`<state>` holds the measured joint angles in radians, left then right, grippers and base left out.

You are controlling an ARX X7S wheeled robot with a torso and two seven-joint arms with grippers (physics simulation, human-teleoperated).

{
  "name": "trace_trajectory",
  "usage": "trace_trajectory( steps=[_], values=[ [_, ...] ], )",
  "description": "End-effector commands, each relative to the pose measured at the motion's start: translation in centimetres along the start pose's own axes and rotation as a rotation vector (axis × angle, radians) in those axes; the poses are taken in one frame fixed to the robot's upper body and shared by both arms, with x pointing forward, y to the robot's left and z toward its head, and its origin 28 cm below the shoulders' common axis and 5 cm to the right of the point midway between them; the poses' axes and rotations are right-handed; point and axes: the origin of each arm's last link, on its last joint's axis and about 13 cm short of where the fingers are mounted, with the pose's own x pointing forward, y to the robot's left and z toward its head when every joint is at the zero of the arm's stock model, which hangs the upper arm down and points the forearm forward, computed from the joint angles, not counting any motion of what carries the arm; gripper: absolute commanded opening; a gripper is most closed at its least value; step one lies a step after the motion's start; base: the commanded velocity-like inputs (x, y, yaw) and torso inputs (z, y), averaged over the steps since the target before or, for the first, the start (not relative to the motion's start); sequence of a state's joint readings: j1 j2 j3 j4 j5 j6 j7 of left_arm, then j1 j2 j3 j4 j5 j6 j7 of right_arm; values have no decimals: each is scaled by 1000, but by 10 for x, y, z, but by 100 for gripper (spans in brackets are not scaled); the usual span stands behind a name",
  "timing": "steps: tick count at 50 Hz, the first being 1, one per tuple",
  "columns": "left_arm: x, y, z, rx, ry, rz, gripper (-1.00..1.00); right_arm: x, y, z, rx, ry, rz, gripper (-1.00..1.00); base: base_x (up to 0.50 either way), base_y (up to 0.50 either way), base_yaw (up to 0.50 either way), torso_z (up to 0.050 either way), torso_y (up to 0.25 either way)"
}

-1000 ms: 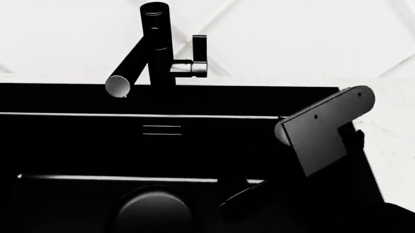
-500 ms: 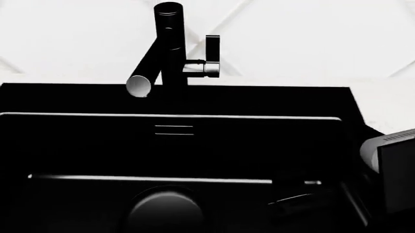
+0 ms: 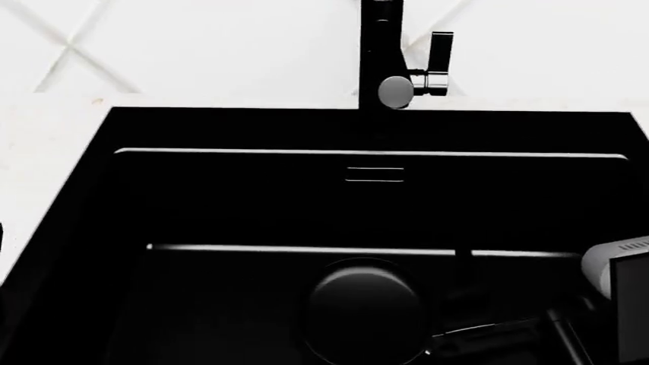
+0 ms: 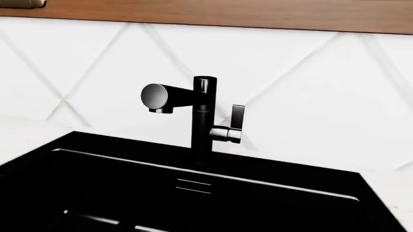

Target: Pick the pan and sponge and place them into the sink. Then turn on the water.

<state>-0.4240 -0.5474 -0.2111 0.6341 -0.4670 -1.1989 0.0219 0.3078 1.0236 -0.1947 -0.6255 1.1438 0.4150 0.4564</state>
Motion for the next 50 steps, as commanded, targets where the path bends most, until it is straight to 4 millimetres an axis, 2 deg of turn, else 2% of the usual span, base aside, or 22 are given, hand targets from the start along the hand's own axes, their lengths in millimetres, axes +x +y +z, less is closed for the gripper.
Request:
trace_trajectory(
  steps=[1, 14, 33, 46, 50],
  values=[
    [-2, 2, 0, -10, -15, 4, 100, -1, -1, -4, -9, 3, -13, 100, 0, 0, 0, 0, 0],
    [2, -6, 0, 8, -3, 35, 100, -1, -1, -7, -7, 9, -18, 100, 28, 90, 0, 0, 0],
    [0, 1, -5, 5, 12, 60, 100, 0, 0, -13, -21, 27, -22, 100, 94, 277, 0, 0, 0],
    [4, -8, 1, 22, 53, 348, 100, 2, 0, -18, 1, 64, -34, 100, 7, 20, 0, 0, 0],
    [-2, -19, 2, 13, 68, 287, 100, 2, 0, -18, 10, 69, -37, 100, 0, 0, 0, 0, 0]
  ],
)
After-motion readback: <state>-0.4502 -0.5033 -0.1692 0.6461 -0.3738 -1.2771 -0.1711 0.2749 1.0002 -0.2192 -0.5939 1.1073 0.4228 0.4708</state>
